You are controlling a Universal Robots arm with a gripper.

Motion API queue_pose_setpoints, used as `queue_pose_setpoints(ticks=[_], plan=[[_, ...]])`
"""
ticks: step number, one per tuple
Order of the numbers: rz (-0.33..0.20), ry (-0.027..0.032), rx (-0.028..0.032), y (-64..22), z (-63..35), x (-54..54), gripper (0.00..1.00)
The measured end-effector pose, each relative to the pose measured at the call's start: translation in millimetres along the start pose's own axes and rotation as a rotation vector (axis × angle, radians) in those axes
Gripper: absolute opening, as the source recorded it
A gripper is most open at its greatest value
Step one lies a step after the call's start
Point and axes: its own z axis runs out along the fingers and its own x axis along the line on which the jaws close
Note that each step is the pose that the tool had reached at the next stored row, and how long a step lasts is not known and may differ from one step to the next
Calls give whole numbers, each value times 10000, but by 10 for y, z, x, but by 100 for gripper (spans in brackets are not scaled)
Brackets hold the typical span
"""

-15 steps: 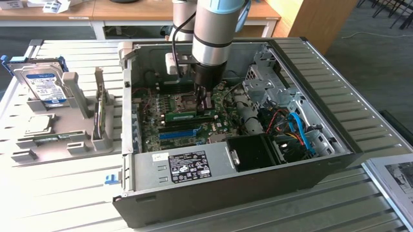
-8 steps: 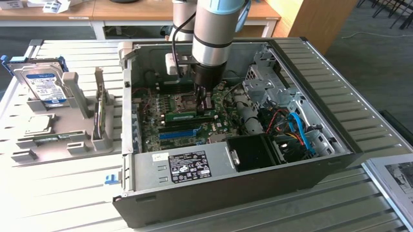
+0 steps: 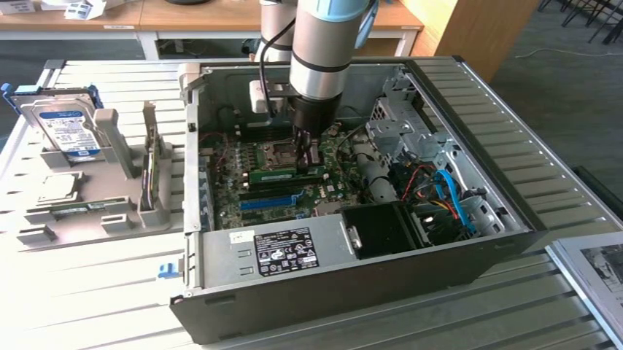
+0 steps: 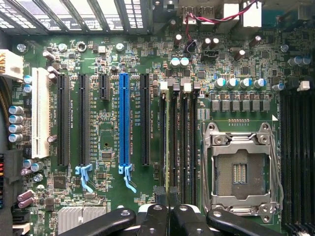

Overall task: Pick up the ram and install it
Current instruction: 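Insert the ram into the slot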

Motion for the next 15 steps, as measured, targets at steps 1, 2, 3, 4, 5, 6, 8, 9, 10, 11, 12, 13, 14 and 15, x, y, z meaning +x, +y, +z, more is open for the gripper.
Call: queue_pose_setpoints(ticks=[1, 2, 3, 4, 5, 6, 8, 9, 10, 11, 12, 13, 14, 15], plan=[[-11, 1, 0, 0, 0, 0, 12], [-24, 1, 0, 0, 0, 0, 12], [-37, 1, 0, 0, 0, 0, 12], [-51, 2, -1, 0, 0, 0, 12], [-64, 2, -1, 0, 0, 0, 12], [-77, 2, -1, 0, 0, 0, 12], [-97, 3, -1, 0, 0, 0, 12], [-99, 3, -1, 0, 0, 0, 12], [-102, 3, -1, 0, 0, 0, 12], [-104, 3, -1, 0, 0, 0, 12], [-103, 3, -1, 0, 0, 0, 12], [-103, 3, -1, 0, 0, 0, 12], [-104, 3, -1, 0, 0, 0, 12], [-104, 4, -2, 0, 1, 0, 12]])
